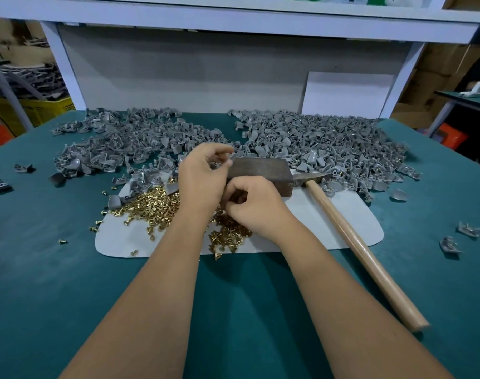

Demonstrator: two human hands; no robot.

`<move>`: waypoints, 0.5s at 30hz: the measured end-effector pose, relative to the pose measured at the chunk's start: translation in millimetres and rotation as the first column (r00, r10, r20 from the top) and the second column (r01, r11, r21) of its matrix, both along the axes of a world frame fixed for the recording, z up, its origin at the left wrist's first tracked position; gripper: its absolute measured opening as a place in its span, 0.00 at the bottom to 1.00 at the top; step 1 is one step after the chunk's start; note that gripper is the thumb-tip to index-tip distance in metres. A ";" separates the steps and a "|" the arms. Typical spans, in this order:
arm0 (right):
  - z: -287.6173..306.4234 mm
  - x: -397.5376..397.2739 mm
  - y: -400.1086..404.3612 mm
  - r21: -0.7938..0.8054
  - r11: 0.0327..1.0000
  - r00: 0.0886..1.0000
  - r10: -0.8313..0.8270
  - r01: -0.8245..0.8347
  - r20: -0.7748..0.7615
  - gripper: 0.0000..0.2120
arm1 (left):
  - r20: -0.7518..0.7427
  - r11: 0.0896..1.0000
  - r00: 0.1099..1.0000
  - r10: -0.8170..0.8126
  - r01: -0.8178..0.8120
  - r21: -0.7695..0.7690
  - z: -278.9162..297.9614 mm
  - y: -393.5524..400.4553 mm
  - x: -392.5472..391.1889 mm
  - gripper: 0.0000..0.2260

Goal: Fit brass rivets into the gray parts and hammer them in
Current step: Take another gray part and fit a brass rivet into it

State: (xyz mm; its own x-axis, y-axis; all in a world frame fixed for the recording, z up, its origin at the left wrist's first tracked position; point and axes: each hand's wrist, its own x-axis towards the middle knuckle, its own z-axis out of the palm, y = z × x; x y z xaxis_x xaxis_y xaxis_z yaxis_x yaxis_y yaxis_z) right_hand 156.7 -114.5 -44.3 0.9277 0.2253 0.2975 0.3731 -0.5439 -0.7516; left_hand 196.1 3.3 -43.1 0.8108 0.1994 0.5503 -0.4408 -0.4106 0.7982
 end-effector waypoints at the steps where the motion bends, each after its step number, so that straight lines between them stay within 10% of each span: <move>1: 0.7 0.0 -2.6 0.024 1.000 1.000 -0.016 0.016 0.004 0.09 | 0.012 1.000 1.000 -0.023 0.023 0.008 -0.9 -3.3 -0.8 0.13; 15: 3.5 7.5 -28.8 0.301 0.938 0.983 -0.141 0.170 -0.115 0.14 | -0.193 0.971 0.952 -0.236 0.239 -0.009 -1.8 -3.6 -4.3 0.13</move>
